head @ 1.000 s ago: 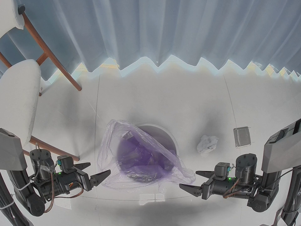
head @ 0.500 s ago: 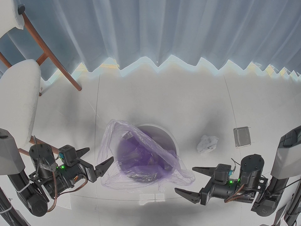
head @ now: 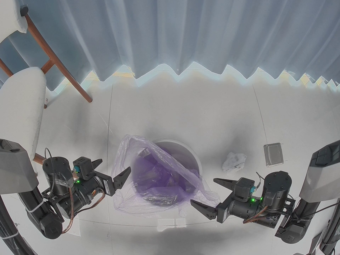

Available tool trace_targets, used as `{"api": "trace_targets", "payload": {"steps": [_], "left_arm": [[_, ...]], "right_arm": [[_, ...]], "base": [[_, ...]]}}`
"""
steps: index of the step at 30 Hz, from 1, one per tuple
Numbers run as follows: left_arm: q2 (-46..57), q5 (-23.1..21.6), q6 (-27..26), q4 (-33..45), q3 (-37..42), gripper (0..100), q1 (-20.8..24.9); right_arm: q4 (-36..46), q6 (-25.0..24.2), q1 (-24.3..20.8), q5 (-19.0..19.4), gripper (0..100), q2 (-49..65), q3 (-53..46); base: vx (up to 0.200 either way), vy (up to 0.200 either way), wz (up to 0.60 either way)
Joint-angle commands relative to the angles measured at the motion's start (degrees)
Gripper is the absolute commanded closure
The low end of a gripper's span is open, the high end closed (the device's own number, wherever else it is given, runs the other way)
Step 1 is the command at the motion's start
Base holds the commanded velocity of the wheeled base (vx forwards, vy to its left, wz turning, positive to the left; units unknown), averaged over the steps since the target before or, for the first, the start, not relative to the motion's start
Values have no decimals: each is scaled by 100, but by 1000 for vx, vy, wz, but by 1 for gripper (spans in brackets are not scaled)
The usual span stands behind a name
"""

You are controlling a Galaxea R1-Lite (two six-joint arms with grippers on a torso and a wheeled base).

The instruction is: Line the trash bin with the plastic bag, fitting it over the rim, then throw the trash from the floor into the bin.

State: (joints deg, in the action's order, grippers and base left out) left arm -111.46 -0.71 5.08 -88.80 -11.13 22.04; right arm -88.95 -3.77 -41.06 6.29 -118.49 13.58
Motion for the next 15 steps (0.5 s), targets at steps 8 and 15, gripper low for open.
{"api": "trace_targets", "payload": {"steps": [8,15], "left_arm": [[-640,106,19,-6,-337,0,55],[-913,88,37,-6,-583,0,37]], "right_arm": [[-105,-28,142,-110,0,-552,549],[-105,-54,256,-110,0,-605,716]], "base": [[0,0,0],[0,0,0]]}}
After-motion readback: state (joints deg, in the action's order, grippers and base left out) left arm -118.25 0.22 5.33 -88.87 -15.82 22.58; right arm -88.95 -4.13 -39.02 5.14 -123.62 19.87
